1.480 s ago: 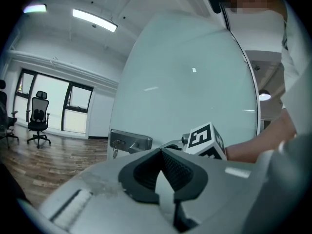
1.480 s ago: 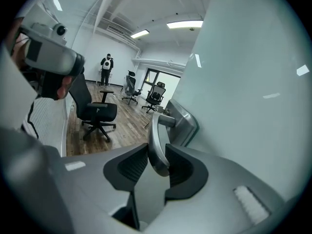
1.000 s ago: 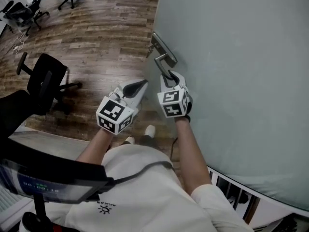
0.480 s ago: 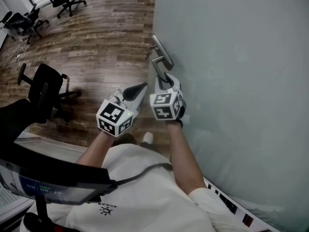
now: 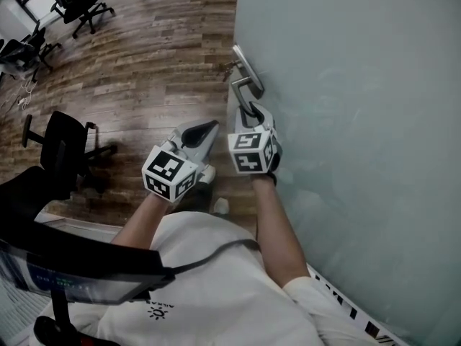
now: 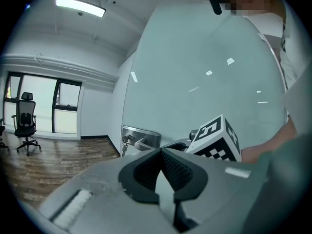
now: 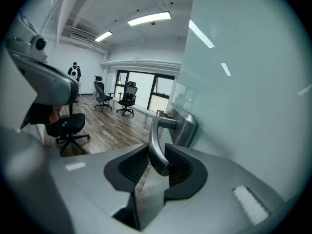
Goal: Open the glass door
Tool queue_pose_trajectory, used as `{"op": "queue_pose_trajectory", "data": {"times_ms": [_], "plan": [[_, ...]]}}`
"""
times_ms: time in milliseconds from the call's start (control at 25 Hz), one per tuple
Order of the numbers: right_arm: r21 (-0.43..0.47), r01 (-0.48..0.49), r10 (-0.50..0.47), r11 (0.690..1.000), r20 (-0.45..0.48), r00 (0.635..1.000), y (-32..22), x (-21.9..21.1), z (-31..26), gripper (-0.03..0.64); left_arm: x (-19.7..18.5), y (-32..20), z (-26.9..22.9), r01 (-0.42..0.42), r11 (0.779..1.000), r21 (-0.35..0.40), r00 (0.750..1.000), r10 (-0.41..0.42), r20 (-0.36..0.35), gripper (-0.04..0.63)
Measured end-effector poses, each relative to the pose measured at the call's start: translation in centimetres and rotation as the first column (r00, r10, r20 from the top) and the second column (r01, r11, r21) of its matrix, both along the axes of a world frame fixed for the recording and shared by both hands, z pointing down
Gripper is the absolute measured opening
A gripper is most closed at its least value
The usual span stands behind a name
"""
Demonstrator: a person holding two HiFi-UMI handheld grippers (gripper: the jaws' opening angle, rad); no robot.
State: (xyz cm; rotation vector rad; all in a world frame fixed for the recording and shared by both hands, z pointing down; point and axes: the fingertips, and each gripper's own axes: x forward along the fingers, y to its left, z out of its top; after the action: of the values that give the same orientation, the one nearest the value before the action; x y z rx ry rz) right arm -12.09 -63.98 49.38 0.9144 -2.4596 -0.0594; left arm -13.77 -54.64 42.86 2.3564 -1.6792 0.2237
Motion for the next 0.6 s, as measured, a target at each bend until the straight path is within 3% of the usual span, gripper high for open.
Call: {"op": "queue_pose_trajectory", "data": {"times_ms": [280, 600], "plan": [[-0.042, -0.030, 0.031, 0.999, 0.032, 0.999, -14.4, 7.7, 2.5, 0.106, 7.1, -16.4, 1.6, -0.080, 0.996, -0.029, 0.997, 0.081, 0.006, 0.005], [-0.019, -0.118, 0.119, 0.993, 0.029, 0.992, -13.4, 7.8, 0.4, 0.107, 3.2, -16.9, -0.6, -0.223, 0.975, 0.004, 0.974, 0.223, -0.027, 0.005]]}}
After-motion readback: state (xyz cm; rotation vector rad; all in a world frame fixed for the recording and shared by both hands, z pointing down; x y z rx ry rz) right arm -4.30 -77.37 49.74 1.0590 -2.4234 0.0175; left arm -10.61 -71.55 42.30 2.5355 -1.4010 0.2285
